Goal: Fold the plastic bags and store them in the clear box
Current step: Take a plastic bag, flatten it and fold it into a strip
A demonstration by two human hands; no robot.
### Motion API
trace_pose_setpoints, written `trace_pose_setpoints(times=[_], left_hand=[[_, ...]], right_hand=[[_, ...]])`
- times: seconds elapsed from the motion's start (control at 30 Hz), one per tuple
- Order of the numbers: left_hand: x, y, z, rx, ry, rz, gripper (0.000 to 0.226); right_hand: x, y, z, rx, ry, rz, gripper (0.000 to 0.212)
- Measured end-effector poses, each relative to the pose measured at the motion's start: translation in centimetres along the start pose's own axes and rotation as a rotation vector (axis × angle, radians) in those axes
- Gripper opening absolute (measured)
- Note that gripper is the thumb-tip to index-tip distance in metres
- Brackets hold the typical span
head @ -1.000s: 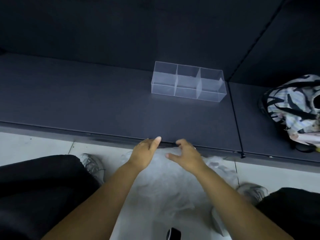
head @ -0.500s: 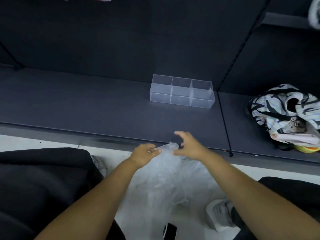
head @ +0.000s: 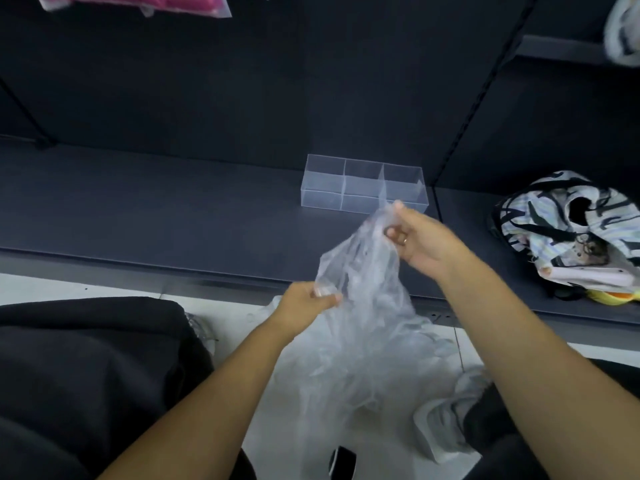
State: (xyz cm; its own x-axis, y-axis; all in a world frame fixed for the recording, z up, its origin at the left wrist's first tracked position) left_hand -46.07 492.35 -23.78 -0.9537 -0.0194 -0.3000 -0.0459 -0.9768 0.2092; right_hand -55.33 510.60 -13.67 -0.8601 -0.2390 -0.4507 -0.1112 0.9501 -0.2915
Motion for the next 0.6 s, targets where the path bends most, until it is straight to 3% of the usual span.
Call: trace_pose_setpoints(times=[0.1, 0.23, 0.3, 0.37, 0.47, 0.6], left_hand=[[0.1, -0.5, 1.6, -0.23, 0.01, 0.053, 0.016], [0.0, -1.1, 3.1, -0.314, 0.026, -0.017, 0.029], [-0.2, -1.6, 3.4, -0.333, 0.015, -0.067, 0.029], [-0.4, -2.1, 3.4, -0.372, 0.033, -0.124, 0.027], [-0.7, -2.2, 2.7, -0.445, 0.11, -0.178, 0.03], [-0.3, -1.0, 1.0, -0.658, 0.273, -0.064, 0.036]], right_hand=[[-2.7, 3.8, -0.7, -0.078, 0.097, 0.095, 0.056], [-6.3, 3.5, 3.2, -0.218, 0.101, -0.186, 0.073], [-6.1, 2.6, 4.9, -0.344, 0.107, -0.15, 0.077], [-5.5, 2.1, 5.6, -0.419, 0.137, -0.008, 0.069], [-4.9, 2.7, 6.3, -0.417, 0.156, 0.091, 0.04], [-5.0, 4.8, 6.9, -0.402, 0.133, 0.211, 0.009]])
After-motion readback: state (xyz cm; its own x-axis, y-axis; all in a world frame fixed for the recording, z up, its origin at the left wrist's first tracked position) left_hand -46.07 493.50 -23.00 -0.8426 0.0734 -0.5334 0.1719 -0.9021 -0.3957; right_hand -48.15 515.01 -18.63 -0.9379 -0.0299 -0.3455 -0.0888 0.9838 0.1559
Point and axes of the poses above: each hand's wrist, its own x-axis towards the middle knuckle, its own y-axis out of the back of the hand, z = x × y, the point moved 4 cm from there along x, towards the middle knuckle, and after that the axes turned 5 degrees about -y, right-handed, at the moved point
